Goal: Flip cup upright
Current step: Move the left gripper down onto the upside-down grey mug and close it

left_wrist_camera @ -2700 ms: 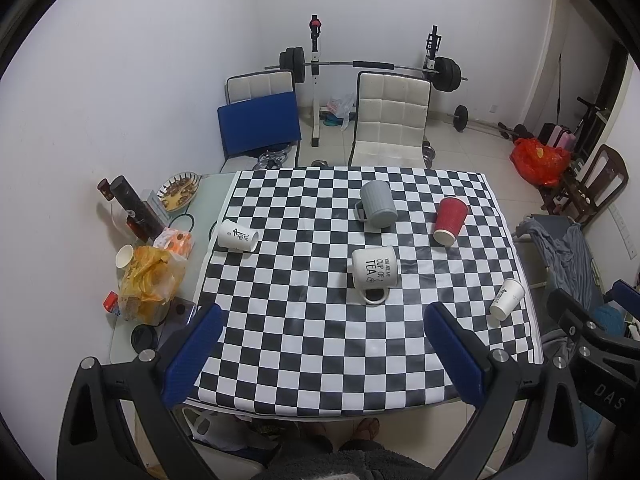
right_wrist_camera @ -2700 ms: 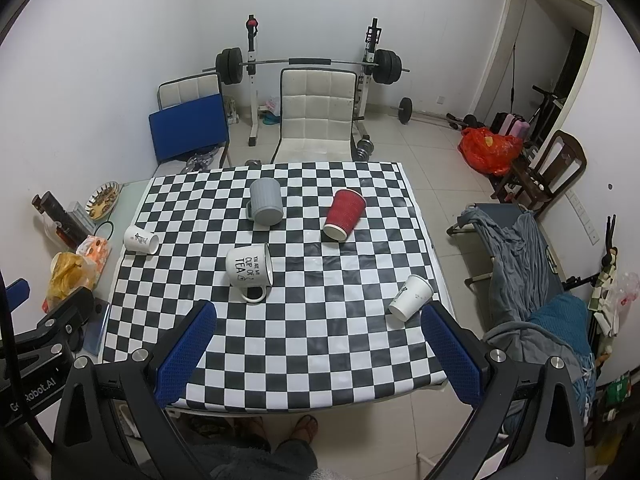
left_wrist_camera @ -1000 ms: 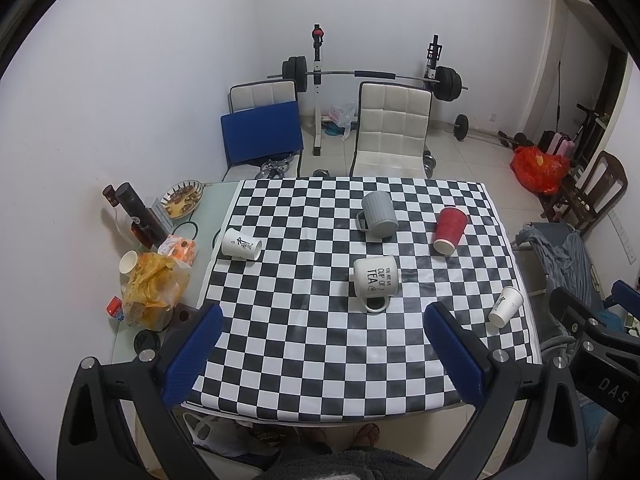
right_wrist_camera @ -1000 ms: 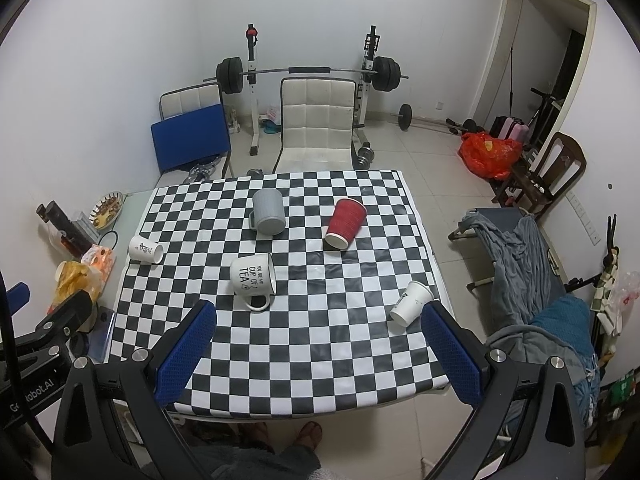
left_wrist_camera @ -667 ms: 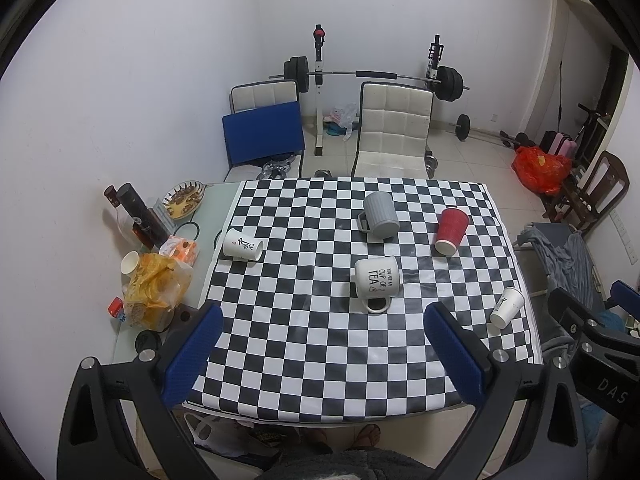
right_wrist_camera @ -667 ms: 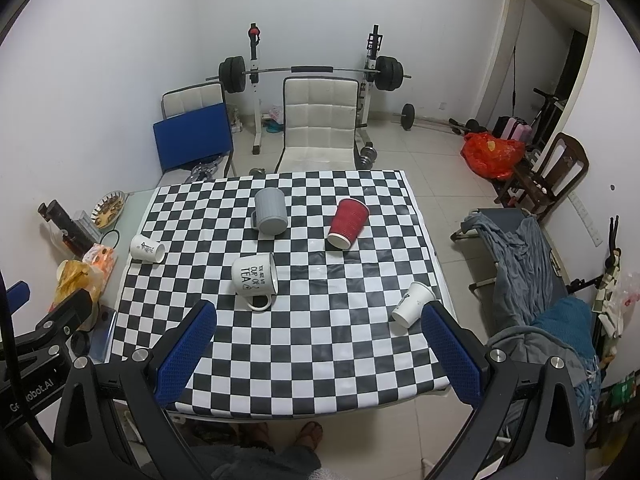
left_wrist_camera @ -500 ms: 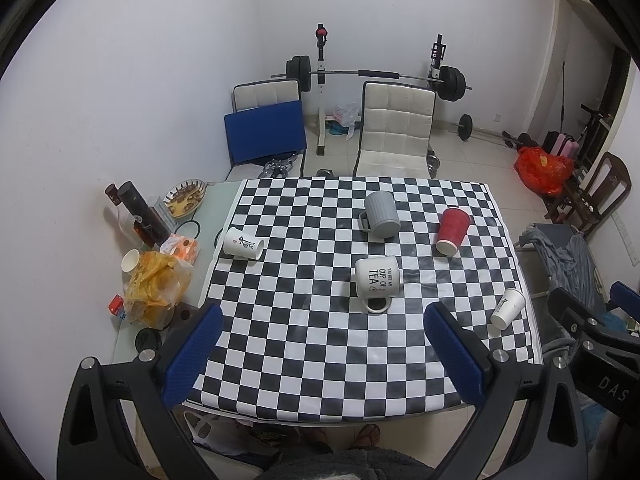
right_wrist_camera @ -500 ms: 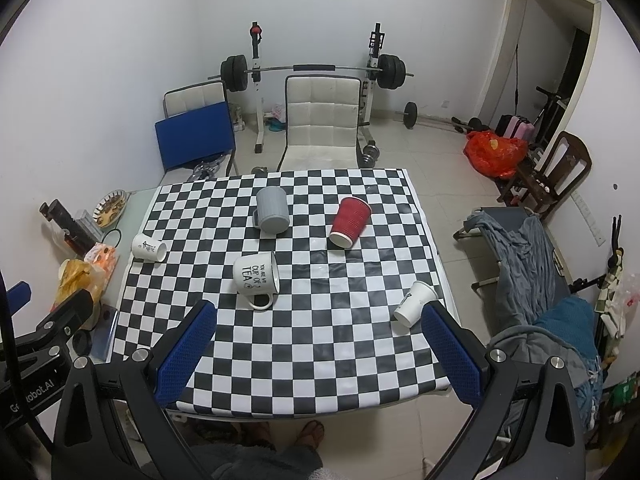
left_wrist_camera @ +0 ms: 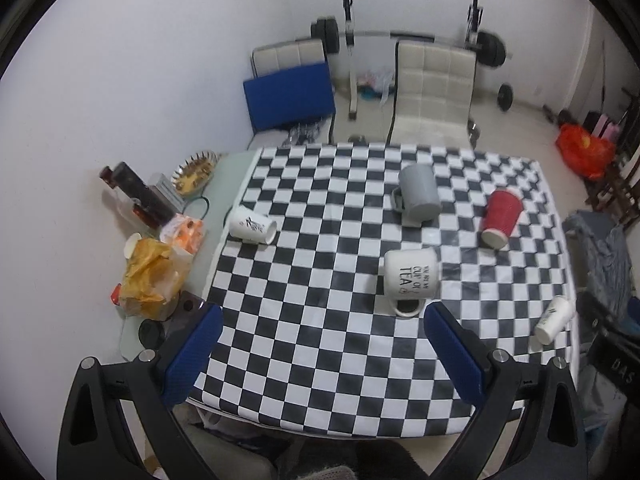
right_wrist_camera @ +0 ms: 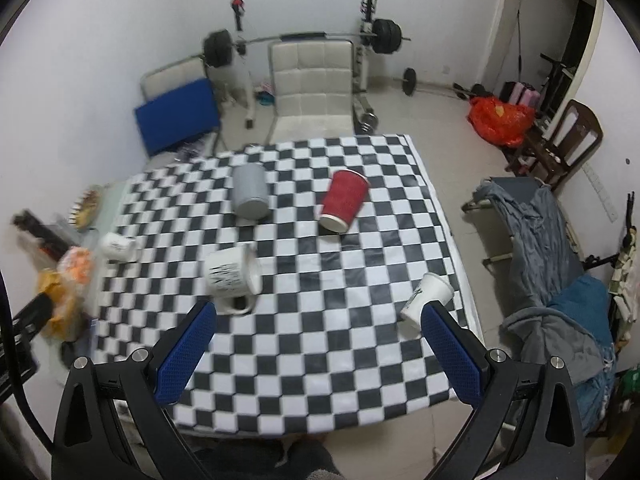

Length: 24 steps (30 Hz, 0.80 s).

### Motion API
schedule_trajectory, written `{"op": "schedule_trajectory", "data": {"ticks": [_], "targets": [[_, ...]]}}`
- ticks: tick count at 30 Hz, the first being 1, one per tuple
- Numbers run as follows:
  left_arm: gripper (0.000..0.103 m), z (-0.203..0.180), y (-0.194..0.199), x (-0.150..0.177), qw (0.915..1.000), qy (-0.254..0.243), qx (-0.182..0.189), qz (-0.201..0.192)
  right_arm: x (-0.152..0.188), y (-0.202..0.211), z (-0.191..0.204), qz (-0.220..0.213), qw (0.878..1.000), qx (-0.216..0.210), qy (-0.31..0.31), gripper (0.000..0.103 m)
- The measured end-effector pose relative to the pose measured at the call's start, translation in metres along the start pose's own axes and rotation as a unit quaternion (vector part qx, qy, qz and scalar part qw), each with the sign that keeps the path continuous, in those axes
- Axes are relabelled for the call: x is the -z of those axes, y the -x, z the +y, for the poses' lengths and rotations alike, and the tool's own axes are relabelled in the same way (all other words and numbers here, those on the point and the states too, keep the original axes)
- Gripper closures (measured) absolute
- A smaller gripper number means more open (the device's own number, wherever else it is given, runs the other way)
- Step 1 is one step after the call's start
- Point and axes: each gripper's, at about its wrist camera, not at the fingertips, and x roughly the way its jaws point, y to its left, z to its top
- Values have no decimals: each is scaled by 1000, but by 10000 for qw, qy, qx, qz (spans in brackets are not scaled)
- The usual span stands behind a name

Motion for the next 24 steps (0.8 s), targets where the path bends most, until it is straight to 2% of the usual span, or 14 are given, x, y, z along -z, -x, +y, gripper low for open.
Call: {"op": "schedule_trajectory", "data": {"ticks": [6,13,18,23,24], "targets": [[0,-28,-83,-26,9972,-260,-214,666,-35,-93,-14,439,9988,47,-209,0],[0,-48,-170,-70,9914,-413,-153,1230,-69,-188,-17,953,9943,60,-471,0],[0,-71,-224,-114,9877,-611,6,1440,-94,-259,-19,1397,9874,121,-730,1],[0,-90,-269,-152,9837,-551,329,1681,-119,-311,-18,1699,9805,39,-989,10],[1,-92,-276,-159,9830,-506,409,1716,-124,-319,-17,1730,9796,37,-1019,15]]}}
